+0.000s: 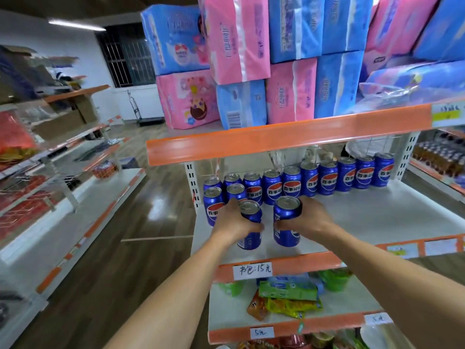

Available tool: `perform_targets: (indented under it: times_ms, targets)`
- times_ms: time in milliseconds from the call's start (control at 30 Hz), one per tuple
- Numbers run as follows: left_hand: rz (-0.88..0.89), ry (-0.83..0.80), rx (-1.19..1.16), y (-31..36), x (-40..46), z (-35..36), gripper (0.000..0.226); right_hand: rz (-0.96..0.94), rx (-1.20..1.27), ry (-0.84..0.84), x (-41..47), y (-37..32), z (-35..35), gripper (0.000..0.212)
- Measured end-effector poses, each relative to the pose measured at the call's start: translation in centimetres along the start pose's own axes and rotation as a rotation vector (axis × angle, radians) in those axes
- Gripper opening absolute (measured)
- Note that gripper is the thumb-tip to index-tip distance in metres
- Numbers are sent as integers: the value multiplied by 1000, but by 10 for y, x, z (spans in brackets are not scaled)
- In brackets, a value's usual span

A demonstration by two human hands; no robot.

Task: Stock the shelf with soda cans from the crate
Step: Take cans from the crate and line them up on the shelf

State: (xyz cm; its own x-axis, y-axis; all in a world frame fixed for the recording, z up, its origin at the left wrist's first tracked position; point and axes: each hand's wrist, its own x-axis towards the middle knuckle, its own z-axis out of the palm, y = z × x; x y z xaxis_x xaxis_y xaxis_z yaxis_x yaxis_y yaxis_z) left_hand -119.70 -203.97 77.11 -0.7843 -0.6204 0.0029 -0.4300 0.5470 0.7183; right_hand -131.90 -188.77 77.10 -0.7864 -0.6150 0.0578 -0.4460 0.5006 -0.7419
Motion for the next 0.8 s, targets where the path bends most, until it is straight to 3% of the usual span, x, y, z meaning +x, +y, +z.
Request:
perform_targets:
  times_ms: [100, 233, 300, 500, 800]
  targets:
    - [7, -1, 31, 2, 15, 4, 74, 75, -43, 22, 16, 10, 4, 49]
    - [78, 2, 137, 8, 35, 5, 66, 155, -90, 47, 31, 22, 5, 81]
    - [128, -5, 201, 11, 43, 5, 66, 162, -104, 67, 37, 28, 6, 87]
    - [227, -29, 492, 17, 68, 5, 76, 157, -92, 132, 43, 30, 7, 64]
    - [305, -35, 632, 21, 98, 7, 76, 95, -30, 71, 75, 37, 8, 57]
